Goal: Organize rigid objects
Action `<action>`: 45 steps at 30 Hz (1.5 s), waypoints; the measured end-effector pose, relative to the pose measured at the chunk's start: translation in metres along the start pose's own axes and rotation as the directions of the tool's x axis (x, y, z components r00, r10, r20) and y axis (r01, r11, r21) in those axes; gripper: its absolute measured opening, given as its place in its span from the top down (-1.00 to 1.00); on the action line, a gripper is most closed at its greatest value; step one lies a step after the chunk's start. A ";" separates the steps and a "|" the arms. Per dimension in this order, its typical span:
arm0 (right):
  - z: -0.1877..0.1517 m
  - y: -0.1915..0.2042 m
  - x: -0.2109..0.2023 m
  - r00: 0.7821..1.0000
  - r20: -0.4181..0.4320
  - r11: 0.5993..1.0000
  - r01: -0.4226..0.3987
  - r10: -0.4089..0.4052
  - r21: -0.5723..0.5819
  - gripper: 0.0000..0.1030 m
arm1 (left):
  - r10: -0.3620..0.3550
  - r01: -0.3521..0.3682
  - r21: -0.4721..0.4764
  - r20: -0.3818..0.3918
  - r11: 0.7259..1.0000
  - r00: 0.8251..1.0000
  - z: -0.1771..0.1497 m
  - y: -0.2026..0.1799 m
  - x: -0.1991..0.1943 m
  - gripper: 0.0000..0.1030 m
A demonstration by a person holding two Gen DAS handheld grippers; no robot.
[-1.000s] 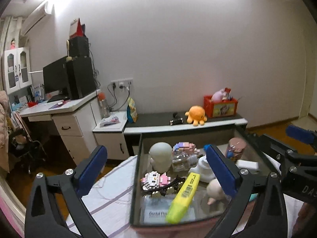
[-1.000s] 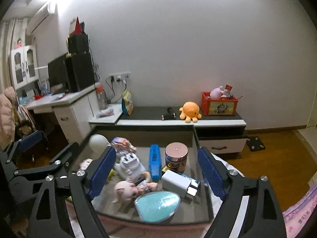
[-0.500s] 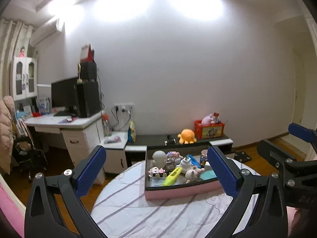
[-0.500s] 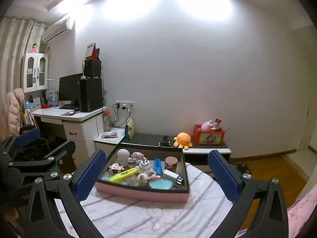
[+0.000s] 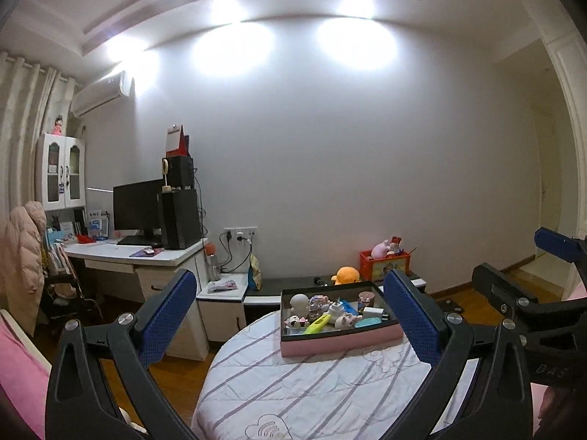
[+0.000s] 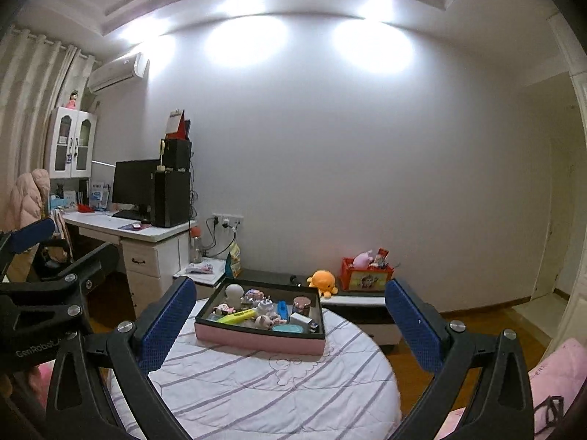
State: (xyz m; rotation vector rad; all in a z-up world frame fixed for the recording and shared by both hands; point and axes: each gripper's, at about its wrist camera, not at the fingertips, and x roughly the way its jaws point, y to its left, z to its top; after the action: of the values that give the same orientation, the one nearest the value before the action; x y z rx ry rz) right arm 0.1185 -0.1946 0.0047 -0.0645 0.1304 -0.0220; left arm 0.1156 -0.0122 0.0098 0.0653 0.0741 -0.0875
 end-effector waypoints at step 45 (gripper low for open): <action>0.012 0.001 -0.089 0.996 0.082 1.000 -0.020 0.020 0.000 -1.00 | 0.044 -0.047 0.023 0.113 0.999 0.993 0.019 0.002 -0.090 -1.00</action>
State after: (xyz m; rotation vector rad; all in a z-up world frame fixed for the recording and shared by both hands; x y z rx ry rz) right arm 0.0322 -0.1902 0.0277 -0.0636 0.0486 0.0008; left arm 0.0278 -0.0034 0.0352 0.0879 -0.0413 -0.0462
